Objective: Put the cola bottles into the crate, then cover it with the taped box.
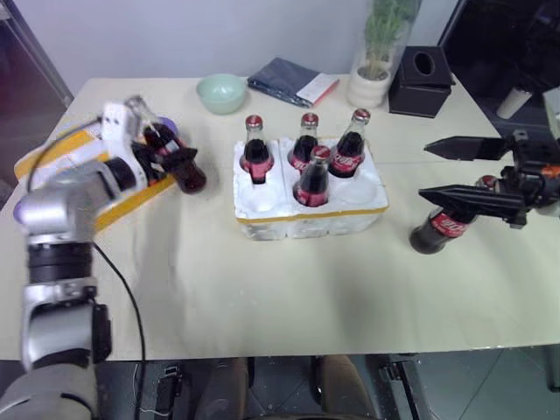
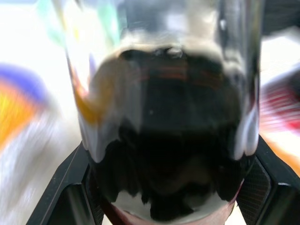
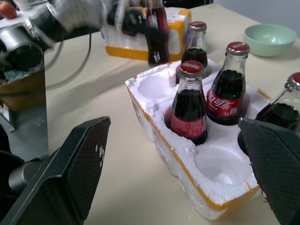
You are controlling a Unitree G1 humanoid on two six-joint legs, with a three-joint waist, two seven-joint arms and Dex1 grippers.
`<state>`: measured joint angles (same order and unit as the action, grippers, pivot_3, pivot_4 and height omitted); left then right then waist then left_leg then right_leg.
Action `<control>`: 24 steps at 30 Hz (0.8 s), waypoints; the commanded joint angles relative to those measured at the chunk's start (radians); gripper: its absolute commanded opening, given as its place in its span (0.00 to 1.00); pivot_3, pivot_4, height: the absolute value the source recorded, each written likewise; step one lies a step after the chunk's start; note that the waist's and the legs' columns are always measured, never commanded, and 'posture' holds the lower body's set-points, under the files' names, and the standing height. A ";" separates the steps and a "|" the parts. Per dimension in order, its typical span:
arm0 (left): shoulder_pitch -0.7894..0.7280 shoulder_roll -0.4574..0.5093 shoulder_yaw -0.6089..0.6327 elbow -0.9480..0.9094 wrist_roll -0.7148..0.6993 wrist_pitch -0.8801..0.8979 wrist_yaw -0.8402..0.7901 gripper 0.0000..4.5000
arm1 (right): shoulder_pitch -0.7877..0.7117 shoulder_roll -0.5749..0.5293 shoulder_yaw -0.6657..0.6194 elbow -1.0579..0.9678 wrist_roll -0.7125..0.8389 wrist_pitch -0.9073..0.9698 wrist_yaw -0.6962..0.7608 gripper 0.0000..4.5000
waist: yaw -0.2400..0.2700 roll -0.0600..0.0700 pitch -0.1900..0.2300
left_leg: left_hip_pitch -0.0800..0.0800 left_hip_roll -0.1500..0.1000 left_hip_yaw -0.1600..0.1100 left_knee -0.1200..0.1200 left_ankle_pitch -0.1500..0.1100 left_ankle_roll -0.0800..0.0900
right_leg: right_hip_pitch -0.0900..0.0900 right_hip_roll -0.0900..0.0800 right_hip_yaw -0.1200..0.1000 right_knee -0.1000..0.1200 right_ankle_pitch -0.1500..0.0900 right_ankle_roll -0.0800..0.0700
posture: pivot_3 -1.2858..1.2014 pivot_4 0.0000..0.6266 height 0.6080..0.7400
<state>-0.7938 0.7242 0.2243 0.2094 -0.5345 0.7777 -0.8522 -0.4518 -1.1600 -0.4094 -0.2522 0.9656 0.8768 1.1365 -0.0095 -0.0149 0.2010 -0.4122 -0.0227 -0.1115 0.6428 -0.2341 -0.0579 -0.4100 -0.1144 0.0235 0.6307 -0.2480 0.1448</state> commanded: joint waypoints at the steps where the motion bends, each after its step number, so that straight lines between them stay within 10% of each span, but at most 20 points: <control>1: -0.086 0.053 0.000 -0.053 -0.059 -0.040 -0.159 0.63 | 0.004 -0.009 -0.045 -0.027 0.007 -0.010 0.000 1.00 | 0.004 0.000 0.000 | 0.000 0.000 0.000 0.000 0.000 0.000 | 0.001 0.000 0.000 0.000 0.000 0.000 | 0.52 0.24 1.00; 10: -0.169 -0.050 -0.144 -0.091 -0.085 -0.039 -0.295 0.63 | 0.060 0.002 -0.081 -0.065 0.014 -0.008 -0.031 1.00 | -0.004 0.000 0.000 | 0.001 0.000 0.000 0.001 0.000 0.000 | 0.001 0.000 0.000 0.000 0.000 0.000 | 0.52 0.24 1.00; 24: -0.083 -0.118 -0.423 -0.010 0.270 -0.447 -0.308 0.63 | 0.136 0.018 -0.140 -0.104 0.034 0.005 -0.086 1.00 | -0.004 0.000 0.000 | 0.001 0.000 0.000 0.001 0.000 0.000 | 0.001 0.000 0.000 0.000 0.000 0.000 | 0.52 0.24 1.00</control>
<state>-0.8612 0.5993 -0.2219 0.1978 -0.2917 0.3760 -1.1753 -0.3168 -1.1480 -0.5104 -0.3395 0.9873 0.8891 1.0566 -0.0133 -0.0148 0.2010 -0.4109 -0.0227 -0.1114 0.6435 -0.2343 -0.0576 -0.4088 -0.1144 0.0236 0.6308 -0.2481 0.1447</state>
